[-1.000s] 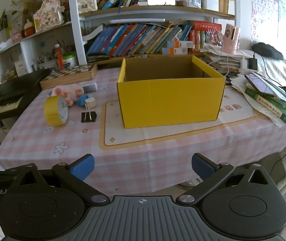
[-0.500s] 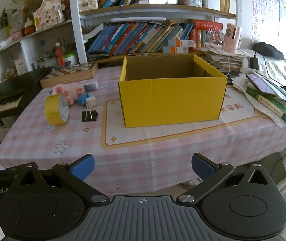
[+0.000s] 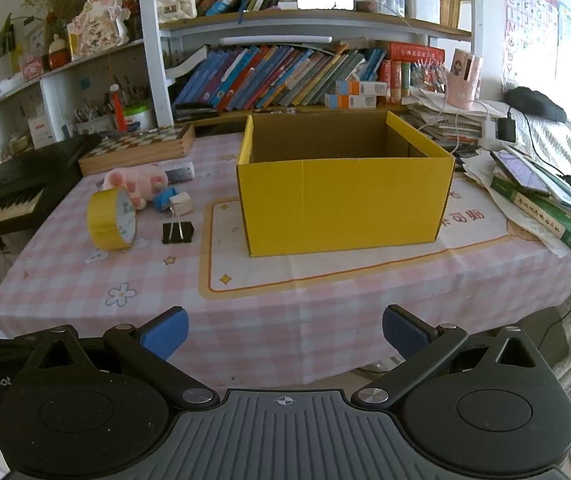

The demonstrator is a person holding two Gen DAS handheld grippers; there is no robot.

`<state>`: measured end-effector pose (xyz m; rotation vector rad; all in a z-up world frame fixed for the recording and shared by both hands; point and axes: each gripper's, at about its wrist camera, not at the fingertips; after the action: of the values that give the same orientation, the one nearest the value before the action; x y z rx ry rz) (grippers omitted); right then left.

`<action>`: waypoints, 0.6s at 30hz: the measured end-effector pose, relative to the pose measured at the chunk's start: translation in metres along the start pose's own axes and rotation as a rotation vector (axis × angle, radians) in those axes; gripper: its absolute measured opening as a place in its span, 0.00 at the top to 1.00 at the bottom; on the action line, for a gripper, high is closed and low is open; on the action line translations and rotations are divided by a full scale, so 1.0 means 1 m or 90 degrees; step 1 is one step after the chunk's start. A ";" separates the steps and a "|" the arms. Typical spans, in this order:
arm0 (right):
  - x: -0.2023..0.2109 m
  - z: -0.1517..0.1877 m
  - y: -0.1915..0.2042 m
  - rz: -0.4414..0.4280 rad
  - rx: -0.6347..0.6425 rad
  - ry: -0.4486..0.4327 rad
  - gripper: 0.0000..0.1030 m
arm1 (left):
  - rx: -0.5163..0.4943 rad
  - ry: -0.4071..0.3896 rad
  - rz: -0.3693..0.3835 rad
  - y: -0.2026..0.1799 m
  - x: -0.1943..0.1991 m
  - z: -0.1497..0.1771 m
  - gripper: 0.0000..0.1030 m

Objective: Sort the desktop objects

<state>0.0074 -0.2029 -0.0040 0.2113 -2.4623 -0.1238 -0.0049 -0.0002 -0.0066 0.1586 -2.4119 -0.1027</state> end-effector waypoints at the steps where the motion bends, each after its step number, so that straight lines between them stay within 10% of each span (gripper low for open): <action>1: 0.000 -0.001 0.000 0.000 0.001 0.001 0.00 | 0.000 0.001 0.000 0.001 -0.001 0.000 0.00; 18: -0.003 -0.002 0.003 0.000 0.002 0.005 0.00 | -0.002 0.004 -0.002 -0.001 -0.005 -0.003 0.00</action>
<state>0.0100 -0.1993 -0.0040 0.2128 -2.4547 -0.1199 0.0008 -0.0006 -0.0073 0.1604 -2.4047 -0.1063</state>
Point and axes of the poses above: each gripper's, at about its wrist camera, not at the fingertips, and x roughly against the way its jaws point, y to its left, z to its underside, and after that the axes turned 8 degrees about -z, right-handed
